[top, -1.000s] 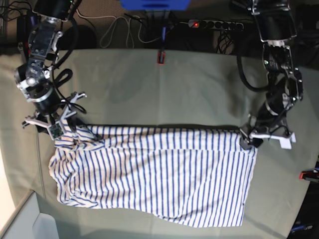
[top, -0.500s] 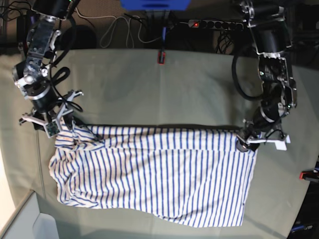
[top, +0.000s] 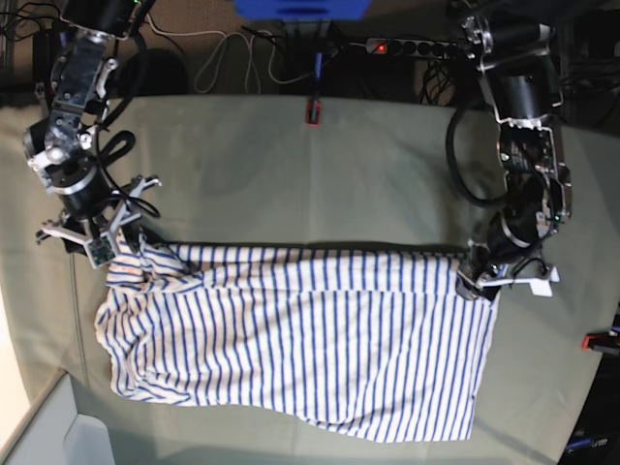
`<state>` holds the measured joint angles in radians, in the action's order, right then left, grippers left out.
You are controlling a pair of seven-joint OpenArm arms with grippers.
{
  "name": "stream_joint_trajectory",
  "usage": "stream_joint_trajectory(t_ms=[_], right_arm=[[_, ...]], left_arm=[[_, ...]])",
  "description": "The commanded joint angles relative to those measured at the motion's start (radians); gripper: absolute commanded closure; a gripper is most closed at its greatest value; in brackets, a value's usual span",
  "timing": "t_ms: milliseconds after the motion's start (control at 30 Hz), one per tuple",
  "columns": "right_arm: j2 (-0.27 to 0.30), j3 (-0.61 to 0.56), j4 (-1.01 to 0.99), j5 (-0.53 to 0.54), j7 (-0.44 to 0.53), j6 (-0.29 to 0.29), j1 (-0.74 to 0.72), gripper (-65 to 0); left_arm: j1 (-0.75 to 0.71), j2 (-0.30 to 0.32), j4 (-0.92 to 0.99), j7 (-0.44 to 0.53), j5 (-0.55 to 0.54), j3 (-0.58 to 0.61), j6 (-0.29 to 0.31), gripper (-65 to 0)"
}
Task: Layout the t-shirt on the table in an organized manner, then fold the t-shirt properly
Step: 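Hold the shirt edge with both grippers and pull it taut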
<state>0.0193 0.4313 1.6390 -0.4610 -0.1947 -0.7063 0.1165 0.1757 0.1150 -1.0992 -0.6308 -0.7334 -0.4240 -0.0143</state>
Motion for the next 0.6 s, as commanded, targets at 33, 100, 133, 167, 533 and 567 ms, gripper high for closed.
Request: stream_joint_trajectory(t_ms=[33,100,133,167,533,567], right_arm=[[0.009,0.002,0.017,0.014,0.024,0.008,-0.011,-27.3],[0.009,0.002,0.017,0.014,0.024,0.008,-0.013,-27.3],[0.009,0.002,0.017,0.014,0.024,0.008,-0.013,-27.3],[0.009,0.002,0.017,0.014,0.024,0.008,-0.015,-27.3],[0.009,0.002,0.017,0.014,0.024,0.008,-0.015,-27.3],[0.009,0.002,0.017,0.014,0.024,0.008,-0.015,-27.3]], left_arm=[[0.021,0.007,-0.019,0.010,-0.013,-0.002,0.012,-37.0],[0.021,0.007,-0.019,0.010,-0.018,-0.002,0.012,-28.4],[0.021,0.007,-0.019,0.010,-0.018,-0.005,0.012,-22.8],[0.021,0.007,-0.014,0.015,-0.018,-0.006,0.012,-16.9],[0.018,0.007,-0.020,0.078,-0.021,-0.002,0.010,-0.2],[0.012,0.004,-0.048,0.078,-0.022,-0.002,0.010,-0.2]])
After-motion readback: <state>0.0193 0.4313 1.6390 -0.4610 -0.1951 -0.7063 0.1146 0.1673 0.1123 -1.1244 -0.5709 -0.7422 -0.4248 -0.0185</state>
